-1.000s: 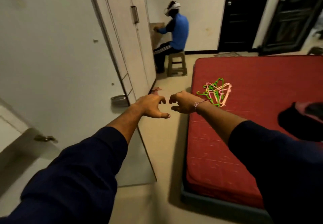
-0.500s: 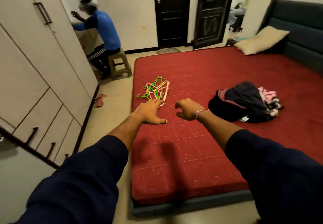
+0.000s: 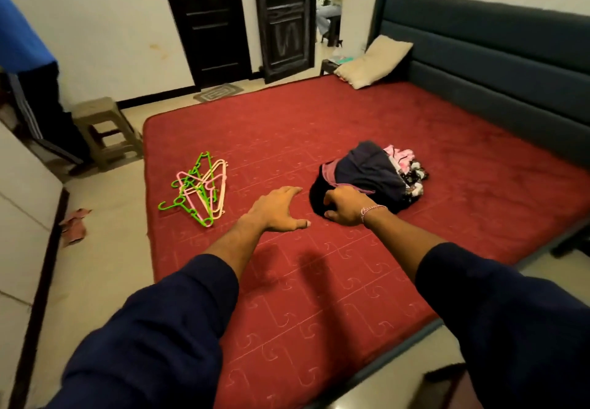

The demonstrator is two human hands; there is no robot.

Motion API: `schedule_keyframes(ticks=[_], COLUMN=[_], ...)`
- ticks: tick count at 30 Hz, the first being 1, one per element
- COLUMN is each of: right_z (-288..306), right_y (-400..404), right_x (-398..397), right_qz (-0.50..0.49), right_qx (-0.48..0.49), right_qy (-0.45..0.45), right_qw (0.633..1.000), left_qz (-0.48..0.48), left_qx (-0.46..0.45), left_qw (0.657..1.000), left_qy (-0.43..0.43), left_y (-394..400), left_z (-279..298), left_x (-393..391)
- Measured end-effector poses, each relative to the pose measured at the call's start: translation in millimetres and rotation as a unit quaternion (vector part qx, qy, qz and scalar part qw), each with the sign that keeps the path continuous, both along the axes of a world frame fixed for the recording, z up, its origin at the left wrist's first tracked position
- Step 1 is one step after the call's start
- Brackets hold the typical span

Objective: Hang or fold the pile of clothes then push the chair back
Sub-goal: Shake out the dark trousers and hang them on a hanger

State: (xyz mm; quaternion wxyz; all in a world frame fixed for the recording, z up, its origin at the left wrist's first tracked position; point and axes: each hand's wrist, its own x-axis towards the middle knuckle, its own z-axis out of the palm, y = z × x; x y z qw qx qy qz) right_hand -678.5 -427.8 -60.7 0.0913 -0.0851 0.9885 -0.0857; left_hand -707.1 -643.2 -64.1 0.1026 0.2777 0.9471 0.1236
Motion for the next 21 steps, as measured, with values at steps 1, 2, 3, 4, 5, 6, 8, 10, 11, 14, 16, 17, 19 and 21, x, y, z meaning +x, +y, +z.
schedule_keyframes(ticks=[1,2,3,4,5,6,8,10,11,14,16,17,19,21], right_z=[-2,-4,-7,-10,-15,-21,-31,-43,-50,-68,-83,-91,-105,-119], right_y=[10,21,32,41,51,59,74,88,96,123,143,154,172,191], right_x=[-8,-17,-24,-28,-35,-41,-52,-61,-66,-83,-99,-107,-124,-147], right_qz=[-0.012,-0.026,-0.038,-0.048,-0.059,-0.071,-0.089,-0.099,-0.101,-0.114,-0.119,-0.116,-0.11,-0.097], right_qx=[0.001,0.002,0.004,0.006,0.006,0.004,-0.004,-0.012,-0.012,-0.013,-0.012,-0.01,-0.013,-0.018], right_qy=[-0.002,-0.008,-0.016,-0.024,-0.03,-0.033,-0.04,-0.052,-0.058,-0.075,-0.089,-0.096,-0.113,-0.13], right_qw=[1.0,1.0,0.999,0.999,0.998,0.997,0.995,0.994,0.993,0.991,0.989,0.989,0.987,0.987], left_qz=[-0.008,-0.014,-0.021,-0.029,-0.038,-0.044,-0.051,-0.067,-0.076,-0.085,-0.081,-0.077,-0.068,-0.048], left_qx=[0.004,0.008,0.012,0.013,0.013,0.012,0.019,0.017,0.01,0.003,0.003,-0.001,-0.01,-0.017], left_qw=[1.0,1.0,1.0,0.999,0.999,0.999,0.998,0.997,0.996,0.995,0.994,0.994,0.994,0.993], left_qy=[-0.004,-0.008,-0.012,-0.015,-0.017,-0.018,-0.028,-0.042,-0.045,-0.059,-0.073,-0.078,-0.088,-0.105], left_y=[8,17,25,32,41,48,64,81,90,116,134,142,155,171], left_z=[-4,-8,-12,-15,-20,-24,-33,-42,-46,-63,-76,-82,-94,-108], left_x=[-13,-28,-40,-49,-61,-72,-91,-105,-112,-133,-145,-151,-161,-175])
